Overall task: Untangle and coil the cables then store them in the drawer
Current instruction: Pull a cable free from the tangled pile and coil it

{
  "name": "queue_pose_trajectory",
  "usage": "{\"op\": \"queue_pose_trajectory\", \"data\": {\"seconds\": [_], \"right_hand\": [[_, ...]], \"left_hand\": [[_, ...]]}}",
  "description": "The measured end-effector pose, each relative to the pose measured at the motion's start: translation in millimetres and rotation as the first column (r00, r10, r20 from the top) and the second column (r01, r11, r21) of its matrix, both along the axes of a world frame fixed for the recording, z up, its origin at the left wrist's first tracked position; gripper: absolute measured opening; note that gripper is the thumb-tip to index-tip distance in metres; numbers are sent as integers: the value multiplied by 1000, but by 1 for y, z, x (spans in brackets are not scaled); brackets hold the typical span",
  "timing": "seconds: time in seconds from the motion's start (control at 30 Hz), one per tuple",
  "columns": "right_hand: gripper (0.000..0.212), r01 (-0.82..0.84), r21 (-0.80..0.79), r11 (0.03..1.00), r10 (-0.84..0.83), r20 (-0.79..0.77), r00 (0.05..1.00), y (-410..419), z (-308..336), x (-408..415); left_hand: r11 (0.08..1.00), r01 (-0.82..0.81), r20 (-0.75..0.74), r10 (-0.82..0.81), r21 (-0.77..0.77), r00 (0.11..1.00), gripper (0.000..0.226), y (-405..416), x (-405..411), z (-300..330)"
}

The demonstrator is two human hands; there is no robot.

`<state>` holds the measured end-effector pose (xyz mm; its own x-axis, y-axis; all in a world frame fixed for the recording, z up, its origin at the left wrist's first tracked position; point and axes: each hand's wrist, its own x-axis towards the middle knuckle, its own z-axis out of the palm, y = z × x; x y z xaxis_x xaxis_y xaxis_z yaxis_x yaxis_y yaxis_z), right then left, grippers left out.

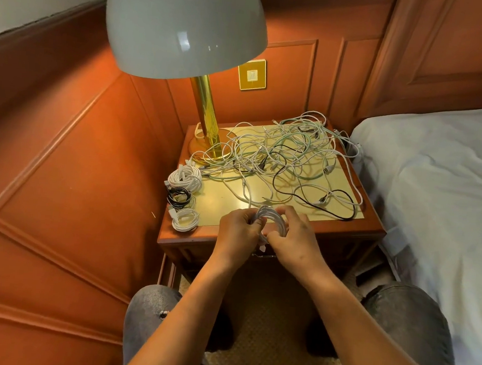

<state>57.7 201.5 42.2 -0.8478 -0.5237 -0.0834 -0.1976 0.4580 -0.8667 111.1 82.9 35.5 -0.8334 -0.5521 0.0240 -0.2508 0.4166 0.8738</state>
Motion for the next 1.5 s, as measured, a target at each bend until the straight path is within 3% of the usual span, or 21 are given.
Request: {"op": "queue_pose_trajectory", "data": {"seconds": [0.13, 0.23, 0.33, 0.43, 0.5, 0.6, 0.7, 0.83, 0.9, 0.97, 1.03, 1.13, 1.37, 1.5], "right_hand": [[51, -38, 212, 977, 92, -251, 964, 0, -2, 10], [61, -91, 274, 957, 161, -246, 956, -2, 1, 14], [50, -179, 118, 977, 182, -14, 983, -1, 12, 9], [33, -207, -103, 973, 229, 292, 929, 13, 14, -1], [27, -239, -161, 957, 281, 332, 900, 26, 14, -6], [23, -292, 23, 956, 290, 77, 954, 40, 10, -14], [10, -234, 223, 946, 280, -198, 939, 44, -2, -21], [4, -125, 109, 986, 153, -299, 942, 41, -17, -22], [5, -63, 8, 998, 63, -228, 972, 38, -21, -22], [7, -21, -109, 994, 21, -4, 1000, 34, -24, -20], [8, 47, -281, 958, 31, 265, 964, 29, -25, -19], [9, 168, -433, 886, 60, 465, 883, 18, -22, -17], [12, 232, -520, 822, 97, 529, 843, -13, -14, -17], [22, 189, -464, 866, 59, 469, 881, -27, -15, -16]], "left_hand": [[994, -53, 30, 56, -99, 998, 15, -1, -3, -6], [987, -49, 82, 62, -150, 995, 15, -3, -4, -13], [986, -29, 137, 52, -167, 989, 17, -5, 0, -17], [996, -36, 172, 50, -84, 984, 17, -15, 2, -15], [999, -34, 161, 40, -34, 986, 15, -19, 2, -11], [997, -40, 146, 30, 70, 989, 12, -18, 2, -5], [955, -33, 105, 1, 295, 994, 12, -16, 3, -2], [846, 5, 41, -31, 533, 999, 18, -13, 6, 5], [806, 26, 8, -38, 591, 999, 22, -12, 7, 5], [779, 41, -23, -33, 626, 999, 24, -12, 9, 3], [766, 46, -51, -18, 641, 999, 25, -13, 9, 1], [752, 57, -91, 4, 656, 996, 24, -14, 10, -1], [832, -8, -118, 88, 554, 989, 19, -17, 12, -2], [962, -119, -90, 144, 245, 985, 33, -30, 17, -11]]}}
